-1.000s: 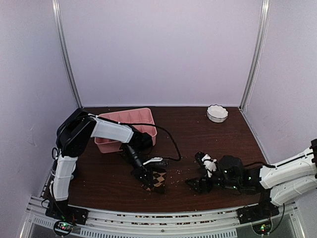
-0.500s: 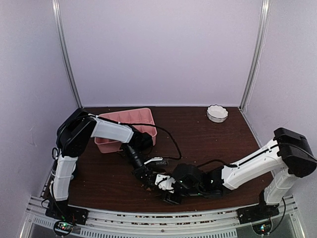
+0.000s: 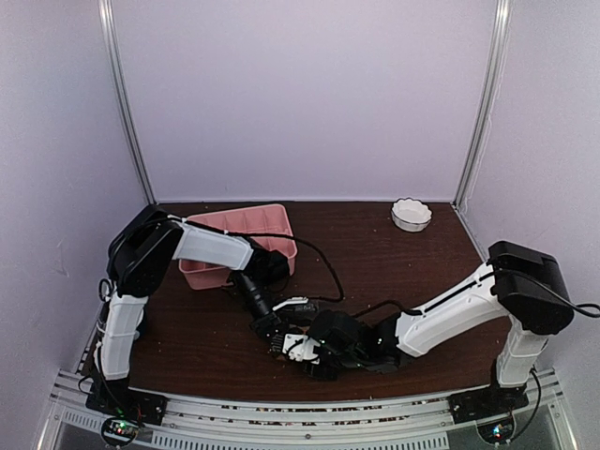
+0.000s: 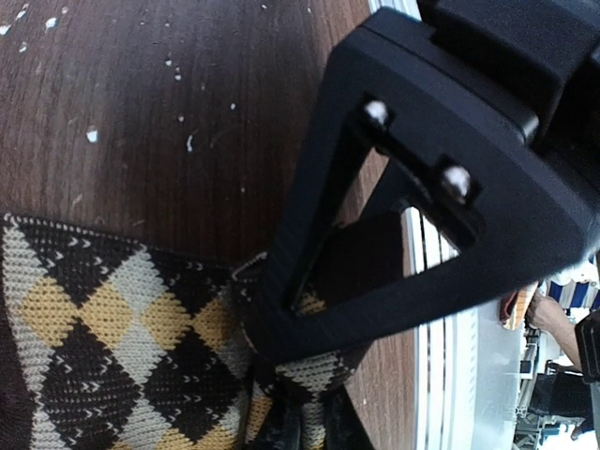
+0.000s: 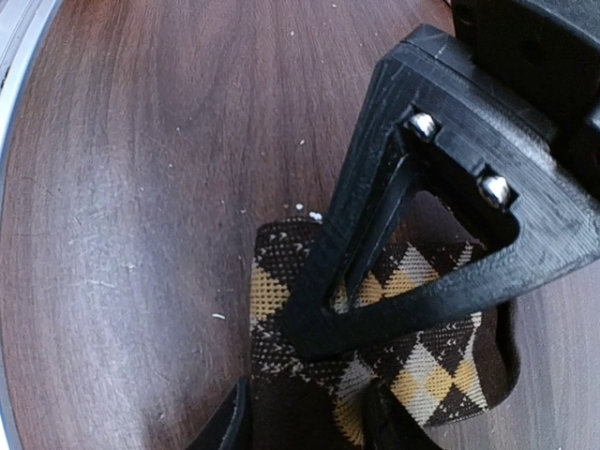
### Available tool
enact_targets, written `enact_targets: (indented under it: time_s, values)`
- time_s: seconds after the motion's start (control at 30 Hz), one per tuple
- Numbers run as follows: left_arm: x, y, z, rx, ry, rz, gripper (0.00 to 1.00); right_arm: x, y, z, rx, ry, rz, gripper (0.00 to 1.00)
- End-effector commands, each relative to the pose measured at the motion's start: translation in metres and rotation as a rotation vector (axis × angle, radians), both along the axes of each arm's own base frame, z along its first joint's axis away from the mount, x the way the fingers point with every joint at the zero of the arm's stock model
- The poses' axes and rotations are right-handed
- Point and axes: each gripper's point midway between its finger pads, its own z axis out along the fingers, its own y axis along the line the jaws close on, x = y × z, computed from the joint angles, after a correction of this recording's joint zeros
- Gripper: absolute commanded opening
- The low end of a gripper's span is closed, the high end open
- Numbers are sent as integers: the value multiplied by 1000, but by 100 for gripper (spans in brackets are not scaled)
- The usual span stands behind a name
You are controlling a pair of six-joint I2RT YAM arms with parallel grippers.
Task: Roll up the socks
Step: Roll the sock at the center of the board.
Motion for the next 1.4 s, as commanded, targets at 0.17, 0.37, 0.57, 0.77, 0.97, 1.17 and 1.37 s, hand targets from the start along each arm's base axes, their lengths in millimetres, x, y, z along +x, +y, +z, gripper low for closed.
enact_targets:
  time_s: [0.17, 0.37, 0.57, 0.77, 0.97, 1.17, 1.37]
  values:
    - [1, 23, -43, 116, -78, -84, 9, 1, -15, -40, -109, 64, -11, 30]
    - [13, 24, -22, 45, -189, -78, 19, -8, -36, -67, -156, 259, -53, 9]
    - [39, 30, 29, -94, -381, 10, 90, -32, -49, -87, -195, 438, -94, 5]
    - [58, 34, 67, -140, -605, 71, 98, -47, -50, -87, -193, 585, -157, 0]
    - [111, 59, 117, -28, -962, 252, 98, -61, -57, -99, -251, 697, -203, 0]
    - [145, 106, 103, 204, -972, 392, 96, -63, -54, -99, -215, 810, -246, 0]
    - [110, 91, 91, 26, -834, 269, 98, -45, -65, -110, -201, 985, -437, 0]
